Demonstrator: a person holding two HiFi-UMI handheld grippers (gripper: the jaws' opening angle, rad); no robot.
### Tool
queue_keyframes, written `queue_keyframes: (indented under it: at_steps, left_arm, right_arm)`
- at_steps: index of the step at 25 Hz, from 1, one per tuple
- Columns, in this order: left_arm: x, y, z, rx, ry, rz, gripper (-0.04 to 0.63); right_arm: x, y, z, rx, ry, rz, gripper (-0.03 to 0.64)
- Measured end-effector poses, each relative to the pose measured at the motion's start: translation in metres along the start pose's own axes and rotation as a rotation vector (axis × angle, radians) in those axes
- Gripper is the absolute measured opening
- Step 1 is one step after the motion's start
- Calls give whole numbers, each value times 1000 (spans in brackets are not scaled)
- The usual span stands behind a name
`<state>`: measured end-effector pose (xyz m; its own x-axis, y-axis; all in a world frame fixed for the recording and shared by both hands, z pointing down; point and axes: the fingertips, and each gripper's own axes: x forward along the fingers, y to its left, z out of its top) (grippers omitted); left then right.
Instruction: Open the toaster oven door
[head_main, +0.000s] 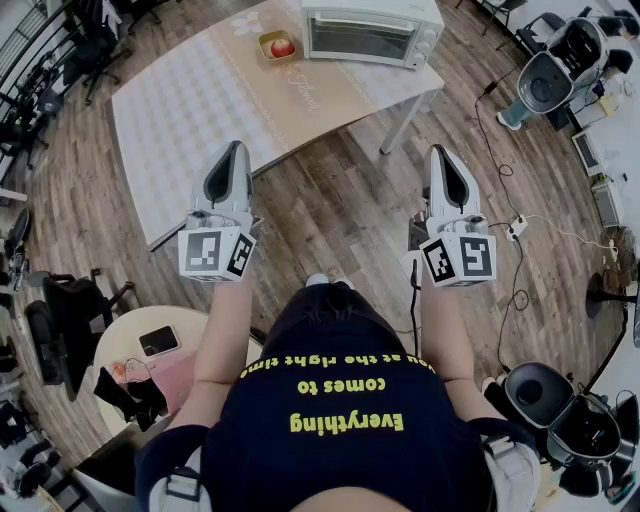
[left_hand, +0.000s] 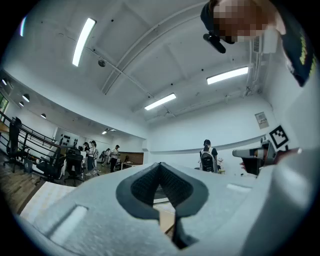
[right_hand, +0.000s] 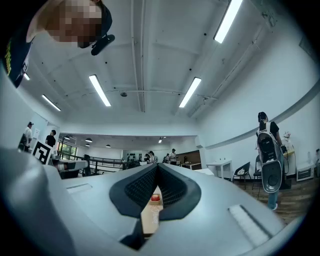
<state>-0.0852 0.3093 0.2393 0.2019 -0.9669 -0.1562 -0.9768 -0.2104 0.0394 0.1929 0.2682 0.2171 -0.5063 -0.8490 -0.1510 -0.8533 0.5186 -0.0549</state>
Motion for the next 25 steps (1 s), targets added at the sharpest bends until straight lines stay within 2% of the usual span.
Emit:
queue_keyframes:
  at_steps: [6,11,16,17,21,25]
  left_arm:
    - [5,-14,-2,0,3,-10,2]
    - [8,-18,-4,-1,12,-7,2]
    - [16,-31,-6,-4,14,-2,2]
    - [19,-33,-7,-8,17,0,25]
    - [32,-46,-19,-18,46,5,76]
    - [43,-53,-31,-17,72,26,174]
  right_arm:
    - [-7,-10,3,-10,-8,-6,11]
    - [-14,-22,13,51,-72,-10,11]
    - [-16,-37,7,60,-51,0,12]
    - [-15,-39,4,63,-39,8,23]
    - [-10,-52,-8,68,9,34,155]
    - [-5,-69,-16,73,27,23,211]
